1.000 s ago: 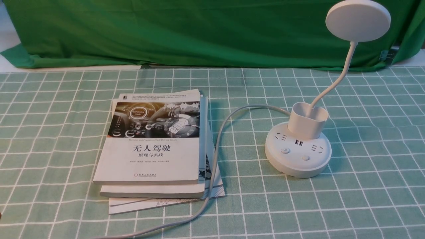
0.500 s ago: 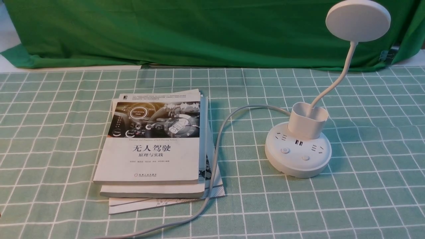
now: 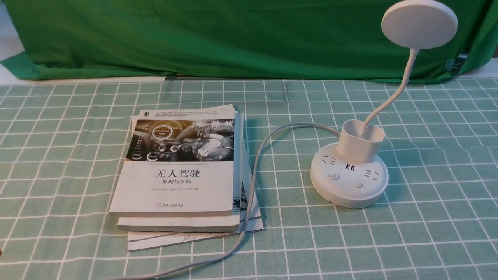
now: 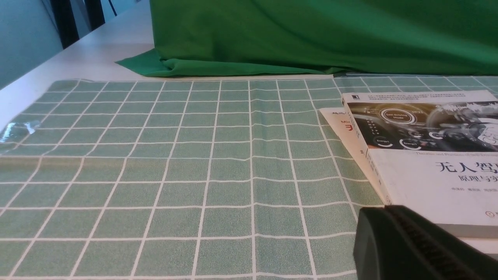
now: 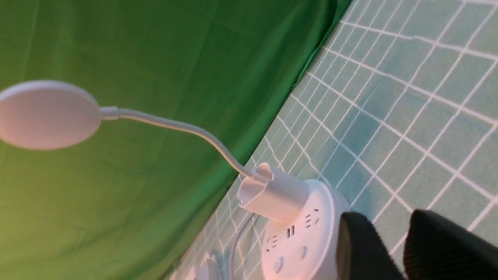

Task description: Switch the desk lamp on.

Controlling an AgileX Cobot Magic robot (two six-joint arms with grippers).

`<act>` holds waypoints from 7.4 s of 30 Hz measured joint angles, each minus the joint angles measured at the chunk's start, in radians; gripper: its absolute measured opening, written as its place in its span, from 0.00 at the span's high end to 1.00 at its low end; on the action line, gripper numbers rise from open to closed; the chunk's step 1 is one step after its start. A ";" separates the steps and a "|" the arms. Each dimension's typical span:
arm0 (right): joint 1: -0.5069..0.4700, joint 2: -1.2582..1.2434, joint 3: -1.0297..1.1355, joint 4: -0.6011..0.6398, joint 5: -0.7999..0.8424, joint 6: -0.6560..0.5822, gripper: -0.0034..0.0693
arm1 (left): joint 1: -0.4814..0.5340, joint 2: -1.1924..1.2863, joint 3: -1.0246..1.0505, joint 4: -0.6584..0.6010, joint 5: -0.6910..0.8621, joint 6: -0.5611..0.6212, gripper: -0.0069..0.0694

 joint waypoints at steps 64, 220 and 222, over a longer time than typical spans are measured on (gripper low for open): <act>0.345 1.794 -1.148 0.025 0.403 -1.206 0.91 | 0.001 0.000 0.000 0.004 0.000 0.000 0.88; -0.013 0.002 0.000 0.010 0.062 -0.907 0.63 | 0.001 0.000 0.000 0.004 0.001 0.000 0.88; -0.013 0.002 0.000 0.010 0.062 -0.907 0.63 | 0.001 0.000 0.000 0.004 0.001 0.000 0.88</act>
